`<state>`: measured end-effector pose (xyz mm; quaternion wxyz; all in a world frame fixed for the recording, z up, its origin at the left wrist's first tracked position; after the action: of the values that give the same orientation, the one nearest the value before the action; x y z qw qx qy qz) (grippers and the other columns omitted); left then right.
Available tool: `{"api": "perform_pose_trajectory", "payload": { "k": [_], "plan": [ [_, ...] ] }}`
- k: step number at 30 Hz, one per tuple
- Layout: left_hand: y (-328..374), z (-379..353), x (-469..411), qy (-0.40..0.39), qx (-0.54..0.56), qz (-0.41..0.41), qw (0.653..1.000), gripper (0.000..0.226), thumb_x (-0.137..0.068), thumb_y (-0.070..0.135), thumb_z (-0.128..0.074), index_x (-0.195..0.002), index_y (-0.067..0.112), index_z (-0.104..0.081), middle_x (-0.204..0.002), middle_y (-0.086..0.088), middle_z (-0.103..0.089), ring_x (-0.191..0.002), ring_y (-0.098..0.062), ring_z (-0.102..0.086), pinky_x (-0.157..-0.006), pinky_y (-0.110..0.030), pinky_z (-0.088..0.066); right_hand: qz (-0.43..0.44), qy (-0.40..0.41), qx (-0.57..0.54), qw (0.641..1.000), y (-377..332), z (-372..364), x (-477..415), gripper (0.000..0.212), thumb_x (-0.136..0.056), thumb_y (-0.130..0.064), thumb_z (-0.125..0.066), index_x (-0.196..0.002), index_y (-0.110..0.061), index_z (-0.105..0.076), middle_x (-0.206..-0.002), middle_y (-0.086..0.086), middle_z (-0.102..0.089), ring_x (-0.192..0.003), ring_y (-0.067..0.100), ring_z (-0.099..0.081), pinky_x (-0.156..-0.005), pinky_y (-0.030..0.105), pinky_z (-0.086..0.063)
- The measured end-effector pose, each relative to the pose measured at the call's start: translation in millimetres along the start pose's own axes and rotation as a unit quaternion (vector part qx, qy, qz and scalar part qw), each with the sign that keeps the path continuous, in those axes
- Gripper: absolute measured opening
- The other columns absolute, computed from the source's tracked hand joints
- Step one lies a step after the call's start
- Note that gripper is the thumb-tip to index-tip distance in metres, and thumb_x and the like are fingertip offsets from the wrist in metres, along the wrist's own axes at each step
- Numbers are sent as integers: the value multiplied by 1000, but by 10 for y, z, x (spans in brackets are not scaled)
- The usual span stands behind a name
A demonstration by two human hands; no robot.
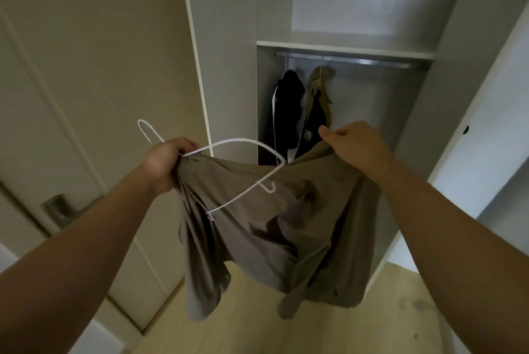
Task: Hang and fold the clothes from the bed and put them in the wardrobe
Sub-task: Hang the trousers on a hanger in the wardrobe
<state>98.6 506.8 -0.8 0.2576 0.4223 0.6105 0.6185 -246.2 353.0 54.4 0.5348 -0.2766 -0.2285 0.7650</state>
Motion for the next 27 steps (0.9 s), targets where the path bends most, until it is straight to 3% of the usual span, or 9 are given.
{"api": "perform_pose_trajectory", "payload": {
  "k": [2, 5, 10, 15, 18, 20, 22, 25, 27],
  "plan": [
    [53, -55, 10, -21, -4, -16, 1000, 25, -90, 7, -56, -78, 12, -77, -64, -3, -69, -55, -16, -64, -52, -21, -55, 4, 18, 4, 1000, 40, 32, 26, 58, -93, -56, -58, -57, -11, -56, -52, 1, -51, -51, 16, -52, -54, 29, -39],
    [142, -105, 33, -50, 18, -45, 998, 16, -95, 14, -59, -99, 9, -75, -66, -3, -67, -56, -15, -62, -57, -22, -57, -4, 71, 53, 996, 129, 160, 22, 52, -97, -49, -54, -61, -13, -58, -61, 2, -56, -60, 19, -56, -53, 27, -34],
    [121, -106, 94, -112, 17, -4, 994, 39, -103, 32, -48, -87, 17, -80, -74, -5, -70, -68, -18, -68, -70, -30, -55, -42, 127, 98, 986, 411, 294, 15, 41, -105, -45, -39, -85, -11, -54, -86, 9, -57, -77, 27, -52, -75, 37, -44],
    [91, -156, 178, -152, 26, 1, 988, 43, -105, 28, -42, -89, 14, -80, -82, -7, -71, -73, -18, -70, -67, -26, -57, -57, 142, 76, 985, 440, 201, 94, 35, -106, -39, -35, -109, -8, -51, -99, 13, -60, -87, 31, -57, -77, 40, -45],
    [94, -259, 260, -173, 7, -9, 985, 39, -102, 20, -46, -87, 13, -81, -93, -9, -73, -84, -19, -71, -76, -29, -58, -34, 144, 34, 988, 337, 151, 158, 23, -106, -34, -40, -110, -13, -49, -99, 10, -63, -80, 24, -58, -76, 41, -50],
    [112, -375, 338, -202, 22, -7, 979, 35, -97, 11, -47, -92, 10, -81, -101, -12, -74, -91, -21, -72, -80, -30, -59, 13, 92, -20, 995, 186, 53, 216, 13, -103, -28, -48, -115, -23, -49, -94, 5, -64, -70, 12, -56, -65, 31, -47],
    [132, -514, 425, -238, 41, 0, 971, 33, -87, 5, -49, -99, 6, -80, -107, -15, -74, -96, -24, -72, -81, -29, -59, 93, -14, -42, 995, -80, -124, 323, 24, -100, -25, -56, -122, -35, -53, -92, -2, -66, -68, 3, -57, -60, 15, -42],
    [130, -747, 545, -274, 48, 15, 961, 43, -79, 0, -46, -109, 4, -77, -116, -20, -71, -103, -27, -71, -86, -32, -59, 156, -183, -68, 968, -409, -462, 544, 18, -95, -31, -67, -112, -35, -72, -103, -16, -70, -94, -2, -63, -88, 16, -42],
    [113, -892, 626, -291, 51, 25, 955, 50, -76, -3, -42, -114, 3, -75, -121, -24, -68, -106, -31, -70, -89, -35, -59, 137, -248, -131, 950, -542, -612, 678, 26, -87, -51, -70, -106, -35, -77, -104, -19, -73, -101, -3, -64, -93, 18, -44]
  ]
}}
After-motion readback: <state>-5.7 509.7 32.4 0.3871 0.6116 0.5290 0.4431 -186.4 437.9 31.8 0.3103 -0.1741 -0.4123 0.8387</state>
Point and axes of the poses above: each hand's wrist, its own x-axis away from the middle knuckle, its own z-axis out of the back of the hand, y = z × x, the point moved 7 cm from there along -x, towards the middle knuckle
